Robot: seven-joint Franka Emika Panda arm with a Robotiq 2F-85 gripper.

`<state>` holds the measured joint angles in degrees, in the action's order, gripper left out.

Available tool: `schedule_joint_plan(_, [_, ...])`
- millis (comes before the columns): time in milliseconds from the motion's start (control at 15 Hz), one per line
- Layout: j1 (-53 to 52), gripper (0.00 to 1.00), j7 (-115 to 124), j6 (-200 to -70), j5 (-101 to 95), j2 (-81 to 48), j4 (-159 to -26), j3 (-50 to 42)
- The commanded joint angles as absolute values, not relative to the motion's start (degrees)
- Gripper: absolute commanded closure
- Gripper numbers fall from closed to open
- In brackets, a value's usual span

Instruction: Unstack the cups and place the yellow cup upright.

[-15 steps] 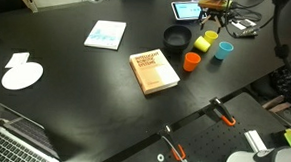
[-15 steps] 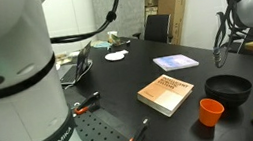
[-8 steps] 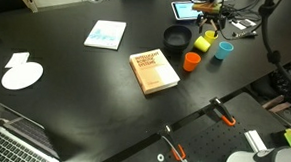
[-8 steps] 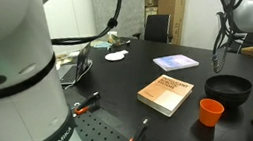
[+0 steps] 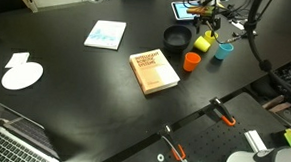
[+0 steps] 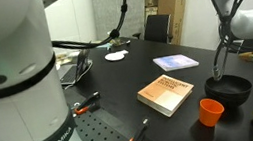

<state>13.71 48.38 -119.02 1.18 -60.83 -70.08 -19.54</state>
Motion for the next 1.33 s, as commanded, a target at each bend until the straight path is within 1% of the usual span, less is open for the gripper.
schedule_joint_plan(0, [13.5,0.0,50.67,-115.51,-0.6,-64.8,-63.49,-20.24])
schedule_joint_plan(1000, [14.46,0.0,51.55,-106.99,-3.51,-71.66,-54.05,-20.07])
schedule_joint_plan(1067, [14.53,0.06,51.54,-106.72,-3.51,-71.9,-53.68,-20.03])
schedule_joint_plan(1133, [14.62,0.23,51.53,-106.4,-3.54,-72.2,-53.21,-20.03])
schedule_joint_plan(1200, [14.23,0.3,51.39,-106.41,-3.08,-72.18,-53.49,-20.54])
schedule_joint_plan(1267, [14.24,0.3,51.38,-106.18,-3.1,-72.35,-53.24,-20.6])
